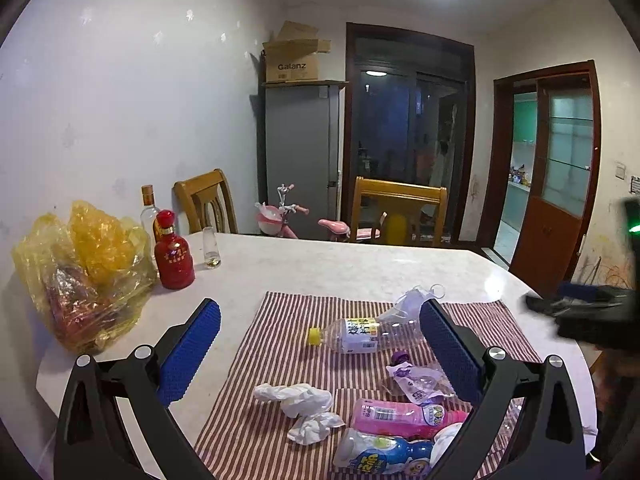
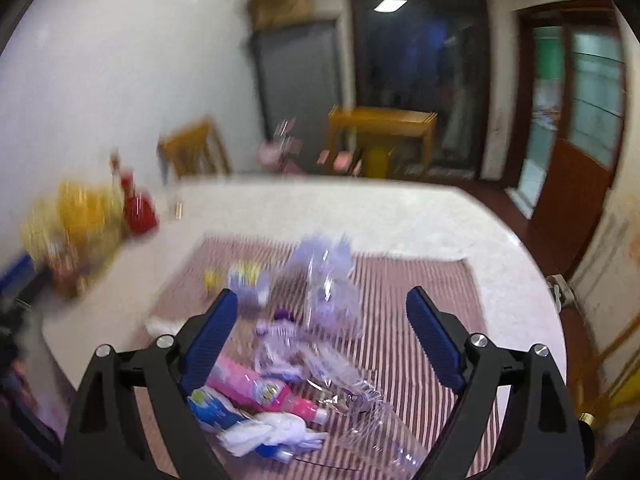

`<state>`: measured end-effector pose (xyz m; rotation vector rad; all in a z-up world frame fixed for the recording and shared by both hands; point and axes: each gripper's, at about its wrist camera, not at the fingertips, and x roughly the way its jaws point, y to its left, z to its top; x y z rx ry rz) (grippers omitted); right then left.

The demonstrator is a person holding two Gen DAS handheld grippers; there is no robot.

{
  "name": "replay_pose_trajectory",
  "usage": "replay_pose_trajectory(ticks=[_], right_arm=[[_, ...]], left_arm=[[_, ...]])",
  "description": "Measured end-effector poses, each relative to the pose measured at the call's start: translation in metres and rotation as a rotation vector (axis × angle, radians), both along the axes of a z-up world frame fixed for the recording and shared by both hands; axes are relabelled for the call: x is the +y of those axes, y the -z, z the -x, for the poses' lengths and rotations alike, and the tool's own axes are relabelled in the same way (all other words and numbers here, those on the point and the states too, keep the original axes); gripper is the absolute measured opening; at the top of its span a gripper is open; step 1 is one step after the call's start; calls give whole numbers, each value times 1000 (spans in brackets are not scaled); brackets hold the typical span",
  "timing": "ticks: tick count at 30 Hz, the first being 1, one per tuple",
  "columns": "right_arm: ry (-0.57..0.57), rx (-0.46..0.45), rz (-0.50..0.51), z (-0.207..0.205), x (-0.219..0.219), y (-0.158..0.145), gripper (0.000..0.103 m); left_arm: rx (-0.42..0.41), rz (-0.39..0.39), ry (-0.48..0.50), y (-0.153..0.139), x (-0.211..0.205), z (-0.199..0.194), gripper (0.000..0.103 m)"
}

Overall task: Collect trash
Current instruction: 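Grasp a clear plastic bag with the right tool while the left tool grasps white tissue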

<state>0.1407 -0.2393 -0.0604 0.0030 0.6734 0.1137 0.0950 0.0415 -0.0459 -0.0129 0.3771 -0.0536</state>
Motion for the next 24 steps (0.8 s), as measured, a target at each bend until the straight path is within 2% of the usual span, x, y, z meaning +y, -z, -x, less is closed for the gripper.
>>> replay_pose_trajectory(ticks=[5,9,13,14,15,16,18,21,22,24], right_arm=[[-112,221,228,-83,32,63,86],[-142,323,287,-118,46,106,86],[-122,372,343,-139,48,134,86],[-112,383,355,-142,48,140,80],[-104,396,345,-143,45,143,72],[-104,414,322,-146,43,146,58],[-89,452,272,-148,34,148,56],[-68,445,245,-149,26,143,51],[-64,446,224,-148,23,141,48],[-58,446,182,-146,15,135,46]], left_arm=[[12,-4,-29,4,8,-2,97],[26,-5,-57,8,14,-6,97],[45,-15,-73,12,18,-11,97],[48,-19,-75,13,19,-12,97],[52,-23,-81,14,20,-13,97],[55,-25,-89,15,22,-14,97],[64,-18,-109,17,26,-16,97],[72,0,-118,19,30,-18,97],[76,-1,-118,20,30,-19,97],[84,-20,-129,22,31,-21,97]])
